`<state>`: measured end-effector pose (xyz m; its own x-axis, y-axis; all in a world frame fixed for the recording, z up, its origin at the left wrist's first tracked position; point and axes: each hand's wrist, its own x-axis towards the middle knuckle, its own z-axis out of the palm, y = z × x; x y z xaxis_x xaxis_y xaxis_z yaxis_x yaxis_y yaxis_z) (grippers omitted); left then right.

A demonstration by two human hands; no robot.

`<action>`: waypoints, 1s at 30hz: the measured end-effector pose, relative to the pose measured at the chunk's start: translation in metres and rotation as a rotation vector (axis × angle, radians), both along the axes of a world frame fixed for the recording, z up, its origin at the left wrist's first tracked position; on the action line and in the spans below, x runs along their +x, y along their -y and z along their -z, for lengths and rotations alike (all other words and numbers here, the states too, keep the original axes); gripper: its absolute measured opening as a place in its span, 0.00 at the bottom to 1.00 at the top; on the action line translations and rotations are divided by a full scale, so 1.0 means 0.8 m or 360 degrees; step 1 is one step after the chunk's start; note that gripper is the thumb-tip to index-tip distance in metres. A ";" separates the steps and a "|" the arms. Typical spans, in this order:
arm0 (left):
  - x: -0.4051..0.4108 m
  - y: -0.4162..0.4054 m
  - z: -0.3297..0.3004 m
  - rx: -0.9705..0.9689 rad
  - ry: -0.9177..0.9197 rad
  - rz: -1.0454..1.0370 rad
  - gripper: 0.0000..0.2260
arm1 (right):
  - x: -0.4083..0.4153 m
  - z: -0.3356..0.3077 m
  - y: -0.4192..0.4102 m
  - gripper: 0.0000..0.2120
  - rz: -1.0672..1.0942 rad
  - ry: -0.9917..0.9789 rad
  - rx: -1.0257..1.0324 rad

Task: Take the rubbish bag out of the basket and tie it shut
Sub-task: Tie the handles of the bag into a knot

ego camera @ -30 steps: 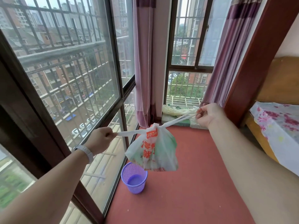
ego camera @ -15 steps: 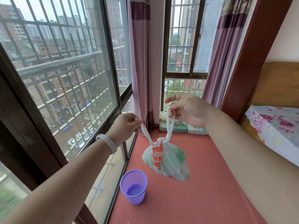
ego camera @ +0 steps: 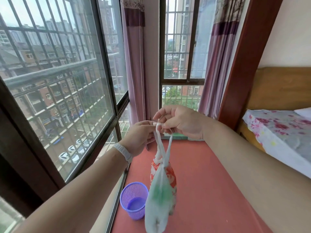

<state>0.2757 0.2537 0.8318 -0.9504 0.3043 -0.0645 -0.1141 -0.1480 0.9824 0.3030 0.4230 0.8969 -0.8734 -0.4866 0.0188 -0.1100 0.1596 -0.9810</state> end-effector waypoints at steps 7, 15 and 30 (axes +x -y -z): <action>0.019 -0.001 -0.006 0.0068 -0.0046 0.0094 0.04 | 0.002 0.027 0.007 0.12 0.0293 -0.0058 0.0046; 0.028 0.015 0.003 -0.0206 -0.0228 0.0232 0.08 | 0.012 0.061 0.020 0.11 0.0574 -0.0394 0.0427; 0.029 -0.040 0.020 -0.0116 -0.0144 0.0552 0.12 | 0.040 0.123 -0.036 0.07 0.0519 0.0250 0.0029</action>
<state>0.2990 0.2861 0.8156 -0.7942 0.6074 -0.0185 -0.0577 -0.0451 0.9973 0.3352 0.4520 0.7983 -0.9743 -0.1811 -0.1340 0.1013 0.1790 -0.9786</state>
